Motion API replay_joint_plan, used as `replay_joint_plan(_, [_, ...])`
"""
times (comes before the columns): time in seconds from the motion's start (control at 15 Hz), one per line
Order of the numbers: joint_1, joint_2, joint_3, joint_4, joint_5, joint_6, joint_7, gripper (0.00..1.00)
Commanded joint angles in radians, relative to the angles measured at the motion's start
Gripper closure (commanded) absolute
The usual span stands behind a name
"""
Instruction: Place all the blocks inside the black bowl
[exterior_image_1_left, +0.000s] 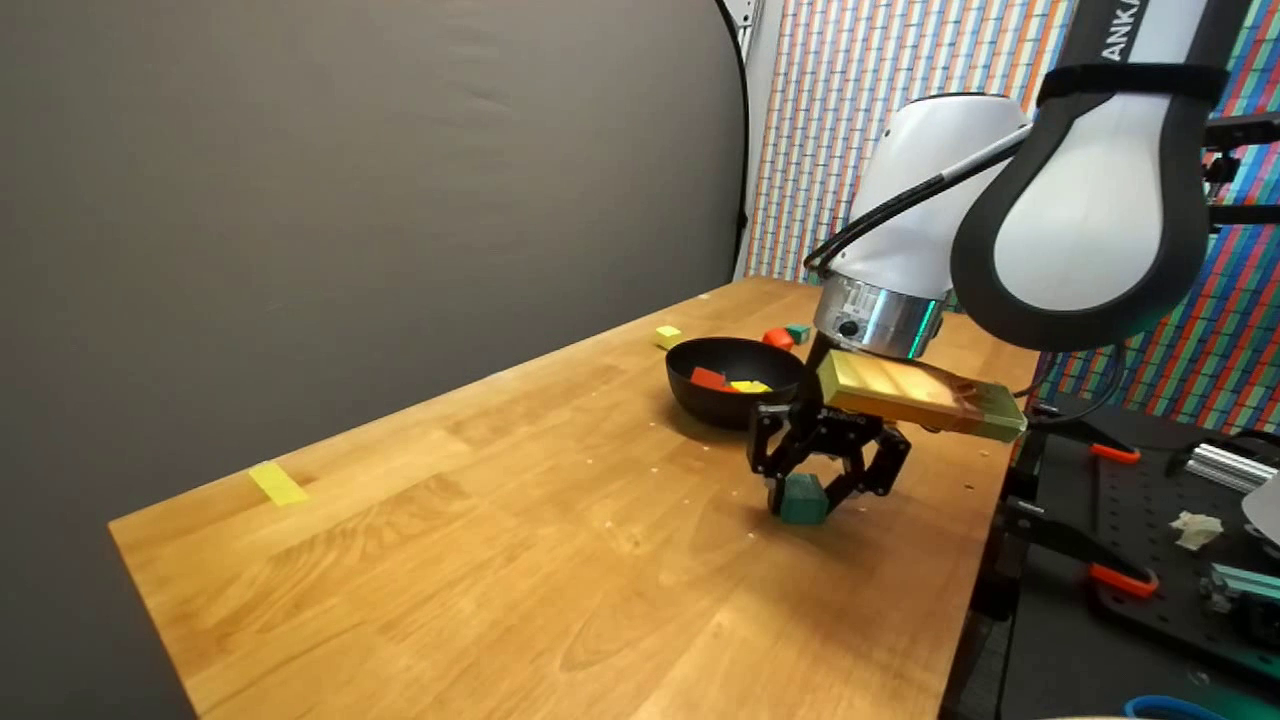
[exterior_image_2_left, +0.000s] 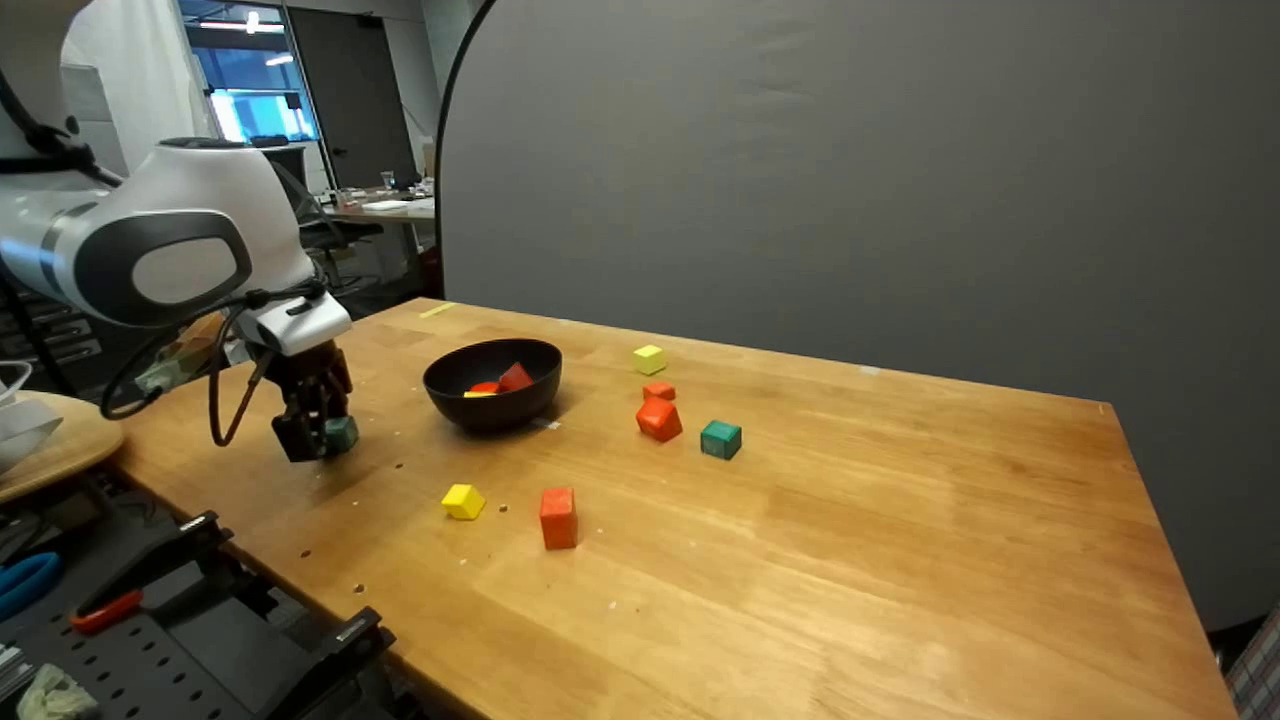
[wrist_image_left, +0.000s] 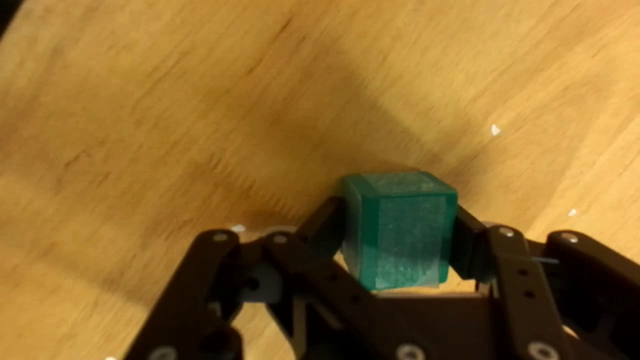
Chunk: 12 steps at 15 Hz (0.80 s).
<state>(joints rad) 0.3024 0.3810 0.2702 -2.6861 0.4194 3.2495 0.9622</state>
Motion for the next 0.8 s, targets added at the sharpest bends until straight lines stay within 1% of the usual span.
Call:
replay_joint_plan(0.0, [0.158, -0.098, -0.12, -0.09, 0.044, 0.125, 0.01, 0.77])
replay_joint_plan(0.07, [0.227, -0.132, -0.18, -0.115, 0.075, 0.158, -0.011, 0.77])
replay_joint_plan(0.13, [0.309, -0.166, -0.254, -0.136, 0.114, 0.175, -0.042, 0.77])
replay_joint_plan(0.2, [0.378, -0.118, -0.324, -0.059, 0.234, 0.168, -0.159, 0.77])
replay_joint_plan(0.27, [0.454, -0.15, -0.401, -0.067, 0.292, 0.148, -0.213, 0.77])
replay_joint_plan(0.33, [0.5, -0.164, -0.455, -0.065, 0.35, 0.144, -0.28, 0.77])
replay_joint_plan(0.4, [0.525, -0.187, -0.502, -0.06, 0.385, 0.125, -0.349, 0.77])
replay_joint_plan(0.47, [0.546, -0.205, -0.547, -0.057, 0.395, 0.078, -0.414, 0.77])
replay_joint_plan(0.6, [0.571, -0.22, -0.646, -0.059, 0.34, -0.027, -0.482, 0.26])
replay_joint_plan(0.67, [0.538, -0.173, -0.566, -0.055, 0.351, 0.05, -0.399, 0.5])
replay_joint_plan(0.73, [0.546, -0.182, -0.601, -0.054, 0.35, 0.013, -0.435, 0.47])
